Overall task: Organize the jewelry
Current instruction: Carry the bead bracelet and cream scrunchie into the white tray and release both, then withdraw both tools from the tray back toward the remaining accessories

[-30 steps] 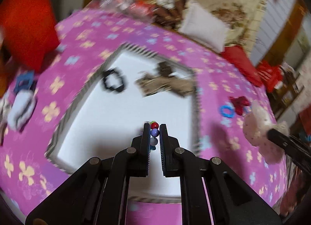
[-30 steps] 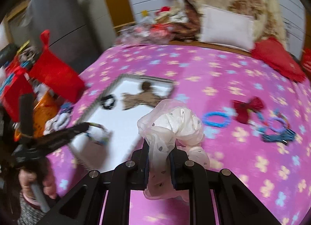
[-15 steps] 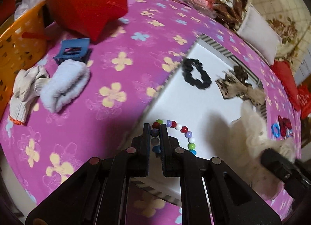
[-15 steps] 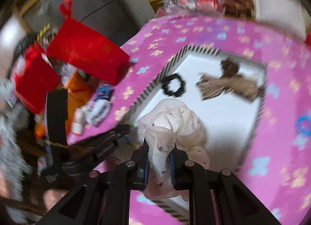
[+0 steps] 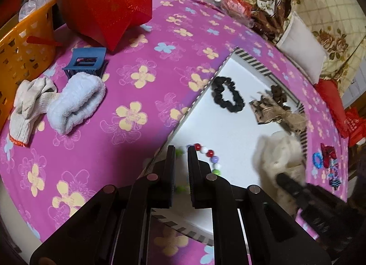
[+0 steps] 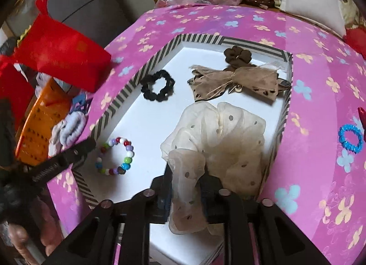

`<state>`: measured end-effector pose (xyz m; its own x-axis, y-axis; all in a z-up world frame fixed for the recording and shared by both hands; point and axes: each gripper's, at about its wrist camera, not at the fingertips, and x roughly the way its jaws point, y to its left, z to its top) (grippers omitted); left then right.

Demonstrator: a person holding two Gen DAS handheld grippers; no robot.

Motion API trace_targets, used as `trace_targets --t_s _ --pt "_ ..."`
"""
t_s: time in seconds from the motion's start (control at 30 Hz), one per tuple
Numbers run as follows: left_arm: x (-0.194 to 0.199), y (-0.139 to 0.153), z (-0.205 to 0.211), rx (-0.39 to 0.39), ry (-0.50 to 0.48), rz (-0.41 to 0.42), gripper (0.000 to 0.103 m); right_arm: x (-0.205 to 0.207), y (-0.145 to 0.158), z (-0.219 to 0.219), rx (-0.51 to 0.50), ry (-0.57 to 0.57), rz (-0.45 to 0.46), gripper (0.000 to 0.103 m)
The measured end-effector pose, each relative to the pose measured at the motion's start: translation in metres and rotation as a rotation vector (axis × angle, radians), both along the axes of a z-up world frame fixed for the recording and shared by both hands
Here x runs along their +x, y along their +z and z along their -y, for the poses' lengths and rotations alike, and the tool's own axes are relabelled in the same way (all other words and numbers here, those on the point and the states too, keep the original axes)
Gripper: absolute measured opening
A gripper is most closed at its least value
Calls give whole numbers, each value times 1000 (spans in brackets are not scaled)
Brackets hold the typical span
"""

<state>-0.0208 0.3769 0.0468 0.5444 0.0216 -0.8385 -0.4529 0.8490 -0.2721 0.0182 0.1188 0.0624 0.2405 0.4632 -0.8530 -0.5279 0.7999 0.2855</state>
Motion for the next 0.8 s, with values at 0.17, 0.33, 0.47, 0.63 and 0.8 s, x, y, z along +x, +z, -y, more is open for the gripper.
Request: trace_targets --t_s 0.17,0.33,0.47,0.63,0.8 --pt "-4 12 4 2 -12 62 27 -9 17 10 9 -5 84 49" --pt "-6 17 3 -10 6 86 31 -26 40 32 -1 -63 176 49" --pt "-7 17 0 -7 29 88 31 -45 26 42 -142 -95 221 49" --pt "-7 17 3 7 30 86 31 -67 -7 35 -227 -65 165 45" --pt "-7 17 4 5 37 88 31 -85 -19 34 -306 -77 151 41"
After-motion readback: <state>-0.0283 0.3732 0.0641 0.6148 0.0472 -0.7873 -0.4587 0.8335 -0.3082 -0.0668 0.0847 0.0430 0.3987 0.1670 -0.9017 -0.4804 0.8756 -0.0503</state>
